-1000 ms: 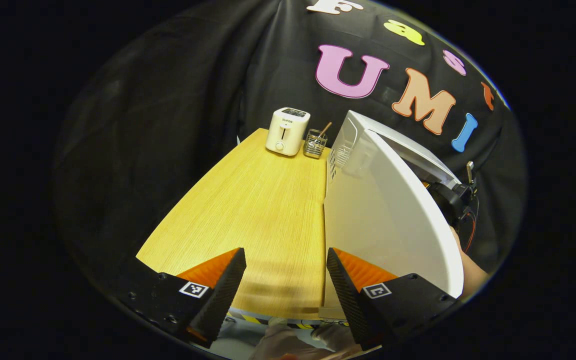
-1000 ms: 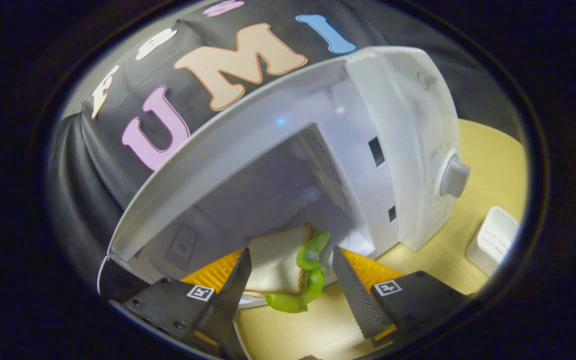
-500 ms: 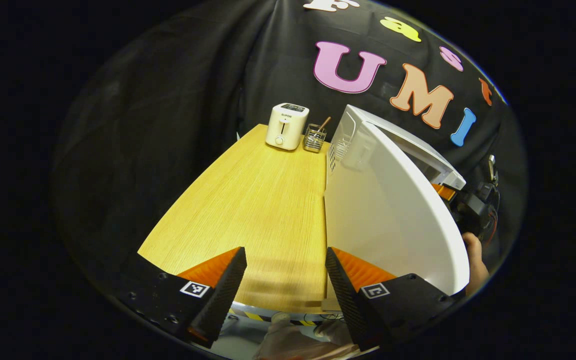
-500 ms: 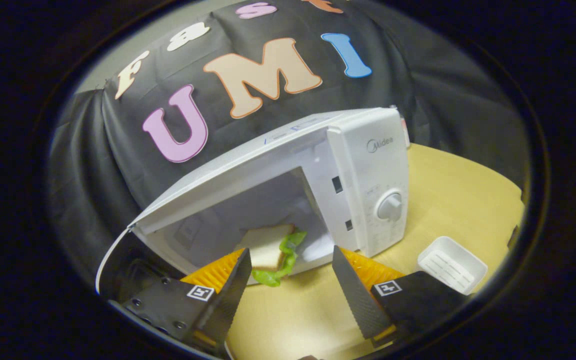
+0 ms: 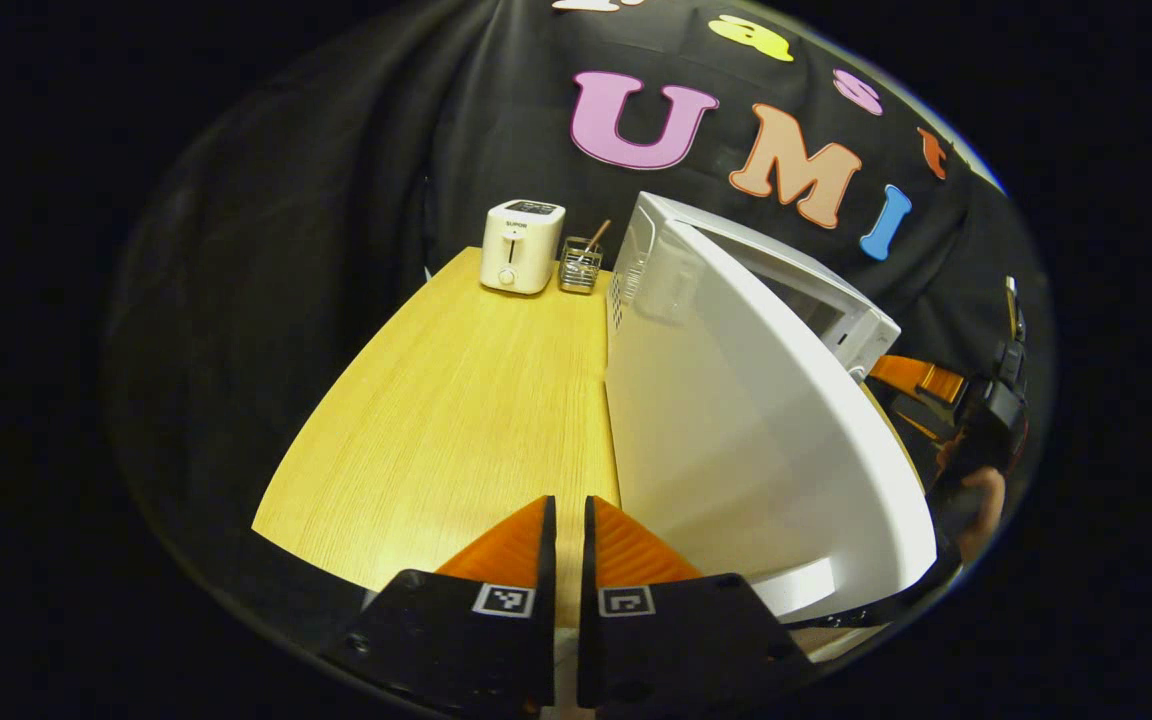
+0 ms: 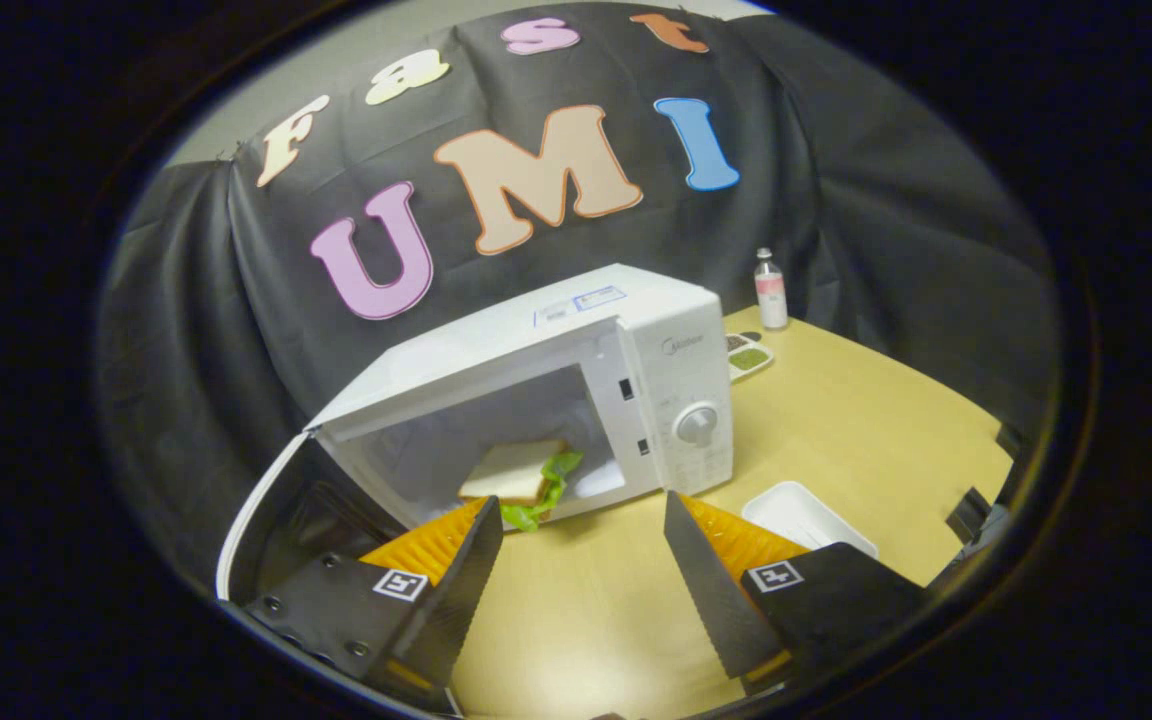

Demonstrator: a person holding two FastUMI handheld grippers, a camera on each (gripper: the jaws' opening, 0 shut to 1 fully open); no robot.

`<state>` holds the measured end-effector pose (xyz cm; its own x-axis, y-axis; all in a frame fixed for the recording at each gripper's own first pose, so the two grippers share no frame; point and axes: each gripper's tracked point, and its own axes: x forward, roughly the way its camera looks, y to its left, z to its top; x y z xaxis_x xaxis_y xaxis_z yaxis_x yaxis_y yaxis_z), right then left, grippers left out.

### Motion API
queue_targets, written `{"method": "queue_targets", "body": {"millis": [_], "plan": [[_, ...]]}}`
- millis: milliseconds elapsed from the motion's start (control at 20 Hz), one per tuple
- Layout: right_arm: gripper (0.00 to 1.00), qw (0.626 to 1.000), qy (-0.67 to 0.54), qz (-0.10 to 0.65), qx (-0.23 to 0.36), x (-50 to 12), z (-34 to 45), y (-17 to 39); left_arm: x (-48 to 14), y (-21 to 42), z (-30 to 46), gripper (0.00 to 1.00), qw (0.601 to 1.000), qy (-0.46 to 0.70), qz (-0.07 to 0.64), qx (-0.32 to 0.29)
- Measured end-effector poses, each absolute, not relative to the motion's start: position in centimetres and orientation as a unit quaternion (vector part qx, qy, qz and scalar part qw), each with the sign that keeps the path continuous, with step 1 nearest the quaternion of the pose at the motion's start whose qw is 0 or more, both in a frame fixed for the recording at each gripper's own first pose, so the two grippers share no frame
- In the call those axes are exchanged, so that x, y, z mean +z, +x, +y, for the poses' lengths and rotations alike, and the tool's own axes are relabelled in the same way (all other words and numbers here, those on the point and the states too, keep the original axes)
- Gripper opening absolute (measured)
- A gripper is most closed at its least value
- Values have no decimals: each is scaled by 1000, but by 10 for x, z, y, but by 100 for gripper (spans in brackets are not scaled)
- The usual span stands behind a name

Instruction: Open the microwave oven with the left hand, put the food in, and close the microwave oven.

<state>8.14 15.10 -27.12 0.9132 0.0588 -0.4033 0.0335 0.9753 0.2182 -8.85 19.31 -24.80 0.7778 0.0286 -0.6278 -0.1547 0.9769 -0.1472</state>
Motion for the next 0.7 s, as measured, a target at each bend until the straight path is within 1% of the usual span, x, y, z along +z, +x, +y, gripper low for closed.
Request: {"method": "queue_targets", "body": {"millis": [50,100,200,250,500,700], "plan": [[99,973,108,204,0,-264,143,76,-247,-88,191,3,938,-91,331,44],[90,974,107,199,-8,-258,135,72,-249,-87,189,6,938,-85,334,40],[91,976,114,186,-23,-245,119,64,-245,-88,188,2,940,-74,331,35],[91,976,119,179,-30,-238,112,60,-243,-87,187,1,941,-71,328,32],[91,982,108,147,-55,-213,78,46,-235,-89,172,1,945,-68,319,14],[91,984,97,137,-57,-202,65,46,-231,-90,159,1,946,-63,317,5]]}}
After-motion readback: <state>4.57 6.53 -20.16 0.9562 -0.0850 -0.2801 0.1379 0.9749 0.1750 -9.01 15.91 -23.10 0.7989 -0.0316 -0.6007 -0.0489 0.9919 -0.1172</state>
